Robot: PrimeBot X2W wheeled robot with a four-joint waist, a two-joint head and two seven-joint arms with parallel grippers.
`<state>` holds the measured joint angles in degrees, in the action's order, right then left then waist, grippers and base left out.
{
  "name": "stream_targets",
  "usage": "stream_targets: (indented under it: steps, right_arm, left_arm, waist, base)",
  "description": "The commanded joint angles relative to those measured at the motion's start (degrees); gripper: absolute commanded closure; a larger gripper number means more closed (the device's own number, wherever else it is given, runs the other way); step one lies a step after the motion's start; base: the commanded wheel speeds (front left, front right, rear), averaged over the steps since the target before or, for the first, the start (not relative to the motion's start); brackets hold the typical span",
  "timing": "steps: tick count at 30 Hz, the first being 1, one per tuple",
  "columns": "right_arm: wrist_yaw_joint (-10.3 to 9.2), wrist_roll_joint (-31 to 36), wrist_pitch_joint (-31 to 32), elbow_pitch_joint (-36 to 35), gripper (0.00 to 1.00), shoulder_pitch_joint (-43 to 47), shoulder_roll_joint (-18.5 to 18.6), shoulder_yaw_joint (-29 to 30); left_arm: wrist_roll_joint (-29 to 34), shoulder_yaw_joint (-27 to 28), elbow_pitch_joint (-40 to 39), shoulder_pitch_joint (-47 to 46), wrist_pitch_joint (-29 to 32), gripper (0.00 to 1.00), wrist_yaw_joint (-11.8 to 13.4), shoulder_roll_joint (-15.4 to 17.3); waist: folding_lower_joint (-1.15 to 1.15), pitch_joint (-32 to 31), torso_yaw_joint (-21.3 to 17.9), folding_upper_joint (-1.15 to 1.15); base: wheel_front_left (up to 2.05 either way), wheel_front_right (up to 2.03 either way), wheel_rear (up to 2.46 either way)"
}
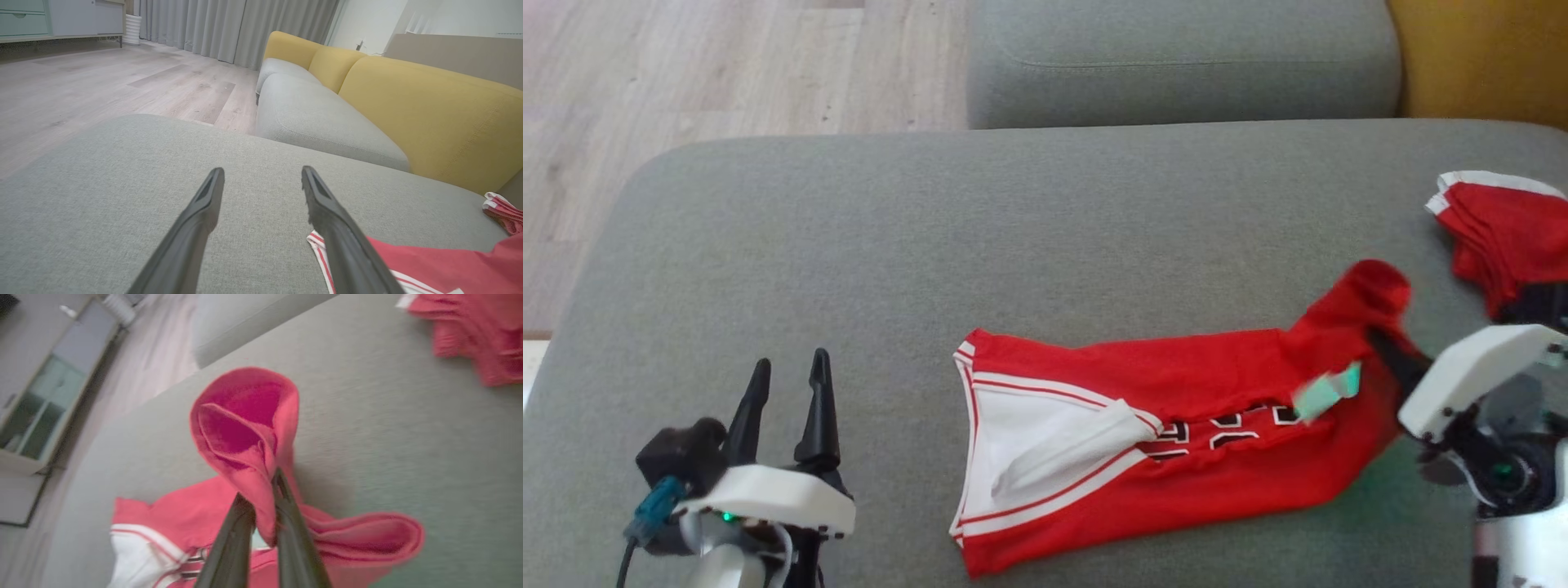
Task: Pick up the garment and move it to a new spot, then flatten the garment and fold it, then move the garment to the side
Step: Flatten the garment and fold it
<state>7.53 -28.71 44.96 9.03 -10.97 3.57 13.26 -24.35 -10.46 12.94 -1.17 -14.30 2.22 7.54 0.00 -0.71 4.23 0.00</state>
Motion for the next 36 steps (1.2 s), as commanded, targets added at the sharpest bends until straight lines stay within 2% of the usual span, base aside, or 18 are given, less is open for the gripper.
stream_targets:
  steps: [1, 4, 6, 9, 15, 20, 26, 36]
  right_arm:
    - [-0.04, -3.2, 1.3, -4.5, 1.0, -1.6, 0.0, -2.5]
    - [-0.04, -12.3, 4.0, -7.1, 1.0, 0.2, -0.6, -5.3]
    - [-0.04, -19.4, 4.0, -5.9, 1.0, 1.1, -0.6, -7.7]
    - [-0.04, -28.2, 2.2, -1.0, 1.0, 0.7, -0.7, -10.8]
    - [-0.04, -42.5, -3.2, 13.5, 1.0, -5.1, -0.7, -17.7]
    - [-0.04, -48.9, -7.7, 22.7, 1.0, -10.9, -0.7, -24.3]
    - [-0.04, -52.1, -9.8, 28.7, 1.0, -14.9, -0.7, -30.2]
    - [-0.04, -59.4, -13.1, 35.9, 0.98, -18.8, -0.7, -38.7]
  left_arm:
    - [0.5, 2.1, -1.6, -1.9, -0.7, 0.0, -0.2, 0.3]
    - [0.5, 2.0, -1.2, -2.1, -0.7, 0.0, -0.3, 0.2]
    - [0.5, 1.8, -0.9, -2.2, -0.7, 0.0, -0.3, 0.0]
    - [0.4, 1.6, -0.4, -2.3, -0.7, 0.0, -0.4, -0.1]
    - [0.4, 1.3, 0.3, -2.7, -0.7, 0.0, -0.4, -0.3]
    - [0.3, 1.2, 0.8, -2.9, -0.7, 0.0, -0.6, -0.3]
    - [0.2, 1.0, 1.0, -3.1, -0.7, 0.0, -0.6, -0.4]
    - [0.1, 1.3, 1.6, -3.2, -0.7, 0.0, -0.6, -0.5]
  waist:
    - [0.0, -0.1, 0.6, 0.0]
    - [0.0, -0.3, 1.9, 0.0]
    - [0.0, -0.4, 3.0, 0.0]
    - [0.0, -0.5, 4.6, 0.0]
    - [0.0, -0.3, 8.4, 0.0]
    - [0.0, 0.1, 11.4, 0.0]
    - [0.0, 0.6, 13.7, 0.0]
    - [0.0, 1.1, 14.4, 0.0]
  base:
    - [0.0, 0.0, 0.0]
    - [0.0, 0.0, 0.0]
    - [0.0, 0.0, 0.0]
    - [0.0, 0.0, 0.0]
    - [0.0, 0.0, 0.0]
    - [0.0, 0.0, 0.0]
    - [0.0, 0.0, 0.0]
    - [0.0, 0.0, 0.0]
